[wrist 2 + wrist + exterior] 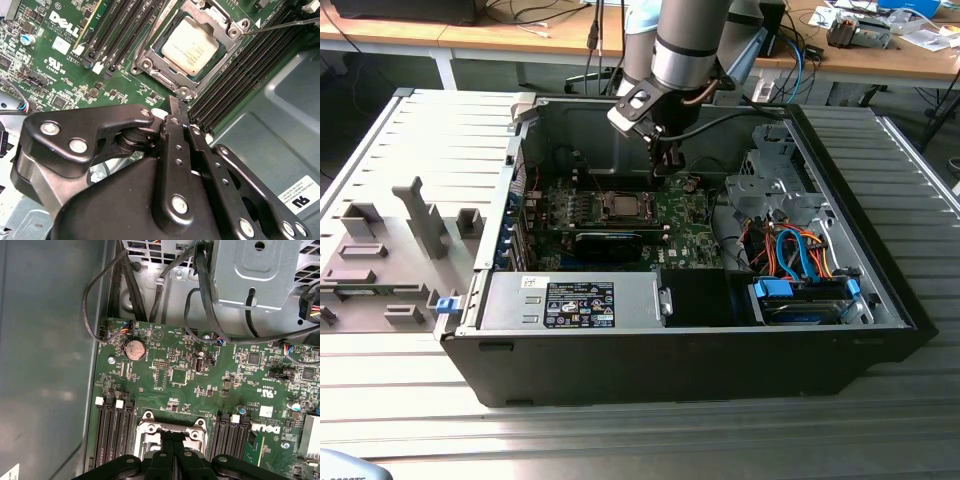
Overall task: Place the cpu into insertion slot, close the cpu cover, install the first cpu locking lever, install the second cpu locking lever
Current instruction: 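Close the cpu cover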
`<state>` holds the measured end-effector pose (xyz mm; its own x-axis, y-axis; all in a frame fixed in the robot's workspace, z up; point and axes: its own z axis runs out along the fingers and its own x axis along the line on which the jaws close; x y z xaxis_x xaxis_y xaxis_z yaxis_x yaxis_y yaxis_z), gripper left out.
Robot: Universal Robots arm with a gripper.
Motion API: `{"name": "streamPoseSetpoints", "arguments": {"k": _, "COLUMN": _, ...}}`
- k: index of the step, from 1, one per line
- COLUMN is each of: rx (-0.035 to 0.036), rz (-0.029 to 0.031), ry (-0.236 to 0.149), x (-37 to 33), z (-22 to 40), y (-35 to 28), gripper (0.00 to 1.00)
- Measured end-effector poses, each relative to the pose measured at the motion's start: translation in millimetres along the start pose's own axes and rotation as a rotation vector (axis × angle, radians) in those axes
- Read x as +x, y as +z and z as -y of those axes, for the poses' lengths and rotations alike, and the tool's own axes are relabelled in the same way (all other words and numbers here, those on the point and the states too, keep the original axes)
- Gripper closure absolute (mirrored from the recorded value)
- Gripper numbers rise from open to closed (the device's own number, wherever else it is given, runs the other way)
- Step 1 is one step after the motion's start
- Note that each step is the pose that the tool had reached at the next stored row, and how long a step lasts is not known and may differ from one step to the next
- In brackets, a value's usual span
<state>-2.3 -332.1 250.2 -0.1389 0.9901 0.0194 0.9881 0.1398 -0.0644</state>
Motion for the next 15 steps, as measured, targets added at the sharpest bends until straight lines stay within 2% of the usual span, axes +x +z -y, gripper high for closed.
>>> {"name": "streamPoseSetpoints", "arguments": {"k": 15, "rx": -0.0001, "rz": 0.0, "ry": 0.0, "x": 0.3, "z": 2.4, "y": 0.9, "gripper": 0.89}}
